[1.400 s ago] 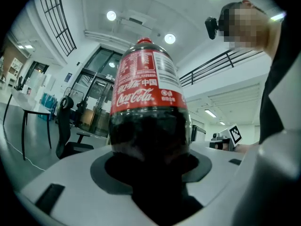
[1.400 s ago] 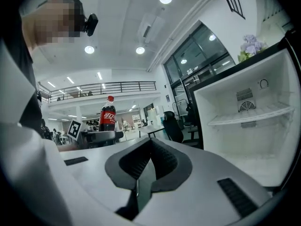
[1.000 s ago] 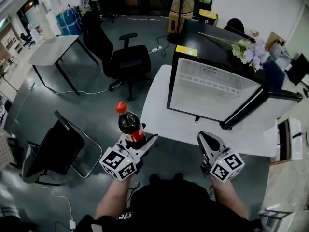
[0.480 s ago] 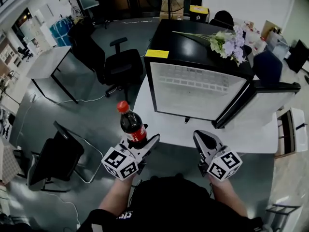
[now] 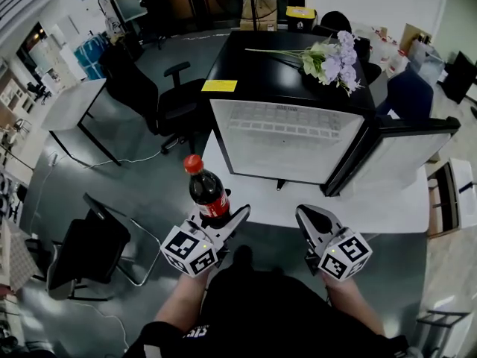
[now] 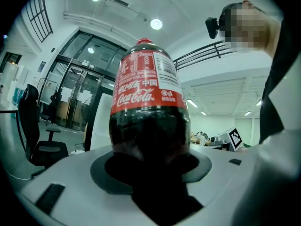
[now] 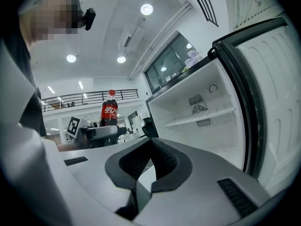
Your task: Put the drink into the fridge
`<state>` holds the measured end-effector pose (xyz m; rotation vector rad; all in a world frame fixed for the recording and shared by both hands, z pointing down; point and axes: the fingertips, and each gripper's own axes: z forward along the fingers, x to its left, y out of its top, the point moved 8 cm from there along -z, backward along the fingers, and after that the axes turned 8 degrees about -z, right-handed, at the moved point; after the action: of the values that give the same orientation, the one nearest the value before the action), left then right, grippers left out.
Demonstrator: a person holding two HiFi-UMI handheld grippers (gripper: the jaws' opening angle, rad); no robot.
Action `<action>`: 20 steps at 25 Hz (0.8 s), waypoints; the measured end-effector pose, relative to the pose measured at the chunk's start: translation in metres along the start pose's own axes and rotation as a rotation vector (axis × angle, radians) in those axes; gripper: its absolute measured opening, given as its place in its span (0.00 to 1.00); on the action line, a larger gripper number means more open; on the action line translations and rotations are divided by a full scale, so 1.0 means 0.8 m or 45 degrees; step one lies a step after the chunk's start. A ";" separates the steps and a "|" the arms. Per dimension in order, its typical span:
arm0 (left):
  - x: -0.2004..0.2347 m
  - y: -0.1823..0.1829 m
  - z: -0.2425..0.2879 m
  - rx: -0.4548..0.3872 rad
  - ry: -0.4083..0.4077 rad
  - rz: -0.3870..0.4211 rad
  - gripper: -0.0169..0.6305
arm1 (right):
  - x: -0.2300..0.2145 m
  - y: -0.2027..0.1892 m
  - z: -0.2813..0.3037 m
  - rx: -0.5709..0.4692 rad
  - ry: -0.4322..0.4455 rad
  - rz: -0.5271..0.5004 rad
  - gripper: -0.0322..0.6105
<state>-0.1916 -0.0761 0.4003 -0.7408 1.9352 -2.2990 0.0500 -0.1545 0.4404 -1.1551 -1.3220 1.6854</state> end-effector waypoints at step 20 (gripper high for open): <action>0.121 0.029 0.078 0.177 -0.437 0.263 0.44 | -0.024 -0.004 0.150 0.000 -0.274 0.066 0.07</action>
<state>-0.2592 -0.1706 0.4161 -0.8145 1.6036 -2.0063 -0.0549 -0.2133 0.4581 -1.0387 -1.4316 1.8898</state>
